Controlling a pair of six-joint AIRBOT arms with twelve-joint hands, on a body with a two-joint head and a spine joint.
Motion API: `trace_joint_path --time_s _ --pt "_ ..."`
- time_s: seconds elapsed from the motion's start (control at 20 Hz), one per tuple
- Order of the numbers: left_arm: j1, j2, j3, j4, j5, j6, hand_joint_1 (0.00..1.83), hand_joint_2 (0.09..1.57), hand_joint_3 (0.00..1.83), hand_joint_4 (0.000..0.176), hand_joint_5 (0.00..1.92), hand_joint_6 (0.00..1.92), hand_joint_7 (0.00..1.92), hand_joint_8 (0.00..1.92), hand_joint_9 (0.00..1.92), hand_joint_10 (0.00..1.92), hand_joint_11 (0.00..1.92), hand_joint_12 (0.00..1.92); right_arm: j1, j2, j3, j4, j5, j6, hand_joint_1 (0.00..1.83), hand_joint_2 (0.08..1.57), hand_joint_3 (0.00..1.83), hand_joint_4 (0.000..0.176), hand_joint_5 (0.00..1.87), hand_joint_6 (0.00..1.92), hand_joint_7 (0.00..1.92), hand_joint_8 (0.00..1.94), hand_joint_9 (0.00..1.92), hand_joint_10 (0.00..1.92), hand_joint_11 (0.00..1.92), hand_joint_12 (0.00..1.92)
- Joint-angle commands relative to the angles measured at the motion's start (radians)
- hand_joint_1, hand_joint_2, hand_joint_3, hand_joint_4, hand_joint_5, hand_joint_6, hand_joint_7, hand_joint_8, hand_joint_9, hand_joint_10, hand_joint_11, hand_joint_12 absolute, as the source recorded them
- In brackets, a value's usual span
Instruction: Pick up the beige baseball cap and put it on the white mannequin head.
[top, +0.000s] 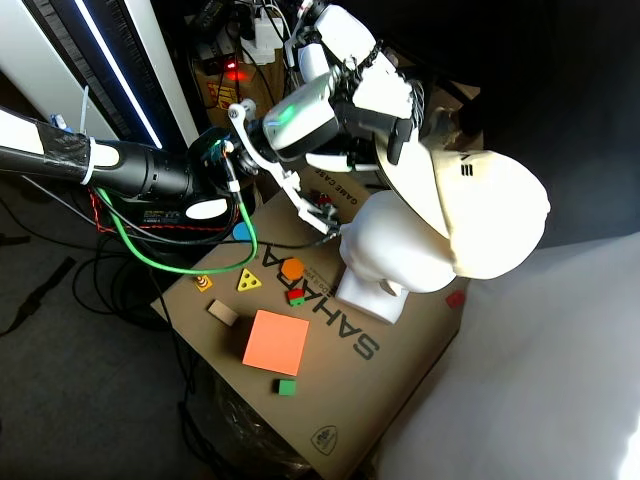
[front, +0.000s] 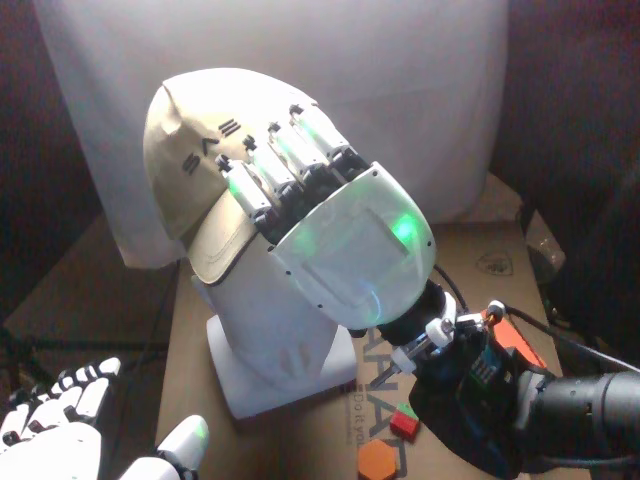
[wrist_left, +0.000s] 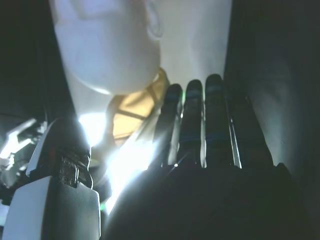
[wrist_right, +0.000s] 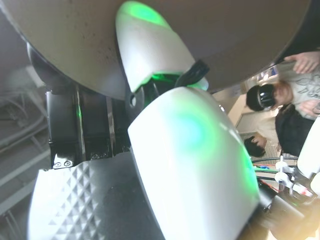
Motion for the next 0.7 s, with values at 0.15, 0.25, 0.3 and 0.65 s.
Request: trace_joint_path --time_s 0.15,0.25,0.3,0.65 --pt "-0.008 0.008 0.016 0.05 -0.1 -0.007 0.0 1.14 0.0 0.0 0.14 0.0 0.14 0.0 0.14 0.0 0.0 0.57 -0.017 0.007 -0.007 -0.004 0.032 -0.004 1.36 1.16 0.0 0.0 0.79 1.11 0.93 1.06 0.85 1.44 0.78 1.54" --pt "-0.015 0.009 0.025 0.051 -0.094 -0.007 0.0 1.14 0.0 0.0 0.14 0.0 0.14 0.0 0.14 0.0 0.0 0.57 -0.034 0.007 -0.007 0.003 0.03 0.002 1.36 1.16 0.0 0.0 0.79 1.12 0.93 1.06 0.85 1.44 0.78 1.54" --pt "-0.018 0.01 0.03 0.051 -0.088 -0.006 0.0 1.14 0.0 0.0 0.14 0.0 0.14 0.0 0.14 0.0 0.0 0.57 -0.041 0.006 -0.007 0.018 0.037 0.004 1.36 1.16 0.0 0.0 0.79 1.12 0.93 1.06 0.85 1.44 0.78 1.54" --pt "-0.028 0.017 0.053 0.061 -0.065 -0.006 0.0 1.14 0.0 0.0 0.14 0.0 0.14 0.0 0.15 0.0 0.0 0.57 -0.086 0.029 -0.067 0.085 0.108 -0.015 1.36 1.16 0.0 0.0 0.79 1.12 0.92 1.06 0.85 1.44 0.8 1.54"
